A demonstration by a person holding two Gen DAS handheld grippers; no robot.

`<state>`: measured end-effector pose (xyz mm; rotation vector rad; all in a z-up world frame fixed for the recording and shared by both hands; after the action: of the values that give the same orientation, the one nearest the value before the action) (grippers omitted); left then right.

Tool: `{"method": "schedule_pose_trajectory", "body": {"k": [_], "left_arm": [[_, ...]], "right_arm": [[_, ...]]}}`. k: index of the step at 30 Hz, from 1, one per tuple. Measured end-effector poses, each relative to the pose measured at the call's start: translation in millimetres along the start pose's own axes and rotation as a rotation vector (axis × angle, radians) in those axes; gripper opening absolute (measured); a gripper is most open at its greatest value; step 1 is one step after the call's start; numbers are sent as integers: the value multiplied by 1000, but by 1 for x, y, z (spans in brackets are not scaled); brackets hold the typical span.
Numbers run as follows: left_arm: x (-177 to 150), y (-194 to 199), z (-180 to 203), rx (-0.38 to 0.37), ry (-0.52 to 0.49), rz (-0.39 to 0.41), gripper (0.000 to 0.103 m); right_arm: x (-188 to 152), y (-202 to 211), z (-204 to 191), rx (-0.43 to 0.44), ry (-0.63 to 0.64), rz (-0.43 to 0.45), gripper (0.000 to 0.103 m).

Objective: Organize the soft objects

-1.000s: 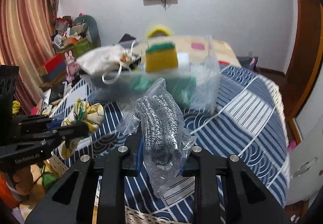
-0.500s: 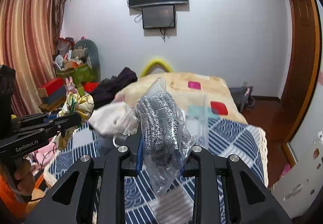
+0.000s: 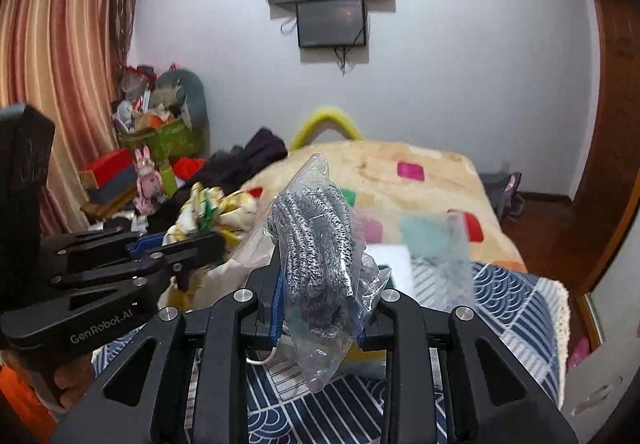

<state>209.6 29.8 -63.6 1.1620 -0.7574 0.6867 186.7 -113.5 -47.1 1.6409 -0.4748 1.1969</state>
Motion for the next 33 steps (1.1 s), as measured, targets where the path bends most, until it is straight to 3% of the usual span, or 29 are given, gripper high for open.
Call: {"method": "schedule_pose_trajectory", "body": {"k": [6, 14, 20, 23, 25, 30, 33], "left_arm": [[-12, -39, -18, -11, 65, -93, 16], [-15, -54, -27, 4, 83, -104, 21], [-15, -43, -28, 8, 88, -108, 29], [-12, -34, -27, 6, 87, -94, 33], [-10, -26, -27, 4, 84, -76, 39], [-5, -6, -18, -3, 67, -33, 52], [0, 9, -11, -3, 52, 6, 63]], "right_arm": [[-16, -40, -3, -4, 7, -109, 24], [-15, -46, -10, -31, 64, -114, 29], [-11, -43, -9, -33, 66, -118, 41], [-8, -36, -9, -32, 66, -100, 53], [-6, -28, -7, -38, 62, -77, 60], [-1, -9, -4, -40, 54, -30, 65], [4, 6, -3, -48, 57, 7, 73]]}}
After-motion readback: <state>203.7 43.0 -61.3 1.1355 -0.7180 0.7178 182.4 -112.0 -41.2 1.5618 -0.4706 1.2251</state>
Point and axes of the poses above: each gripper's, at about its wrist camera, not at the fingertips, and y roughly against the way its jaws point, z to its right, x to its top, the point moved 2 cm from there along -y, roughly the way its jaws point, and after that the axes turned 5 degrees about -x, right-handed, at the moved point
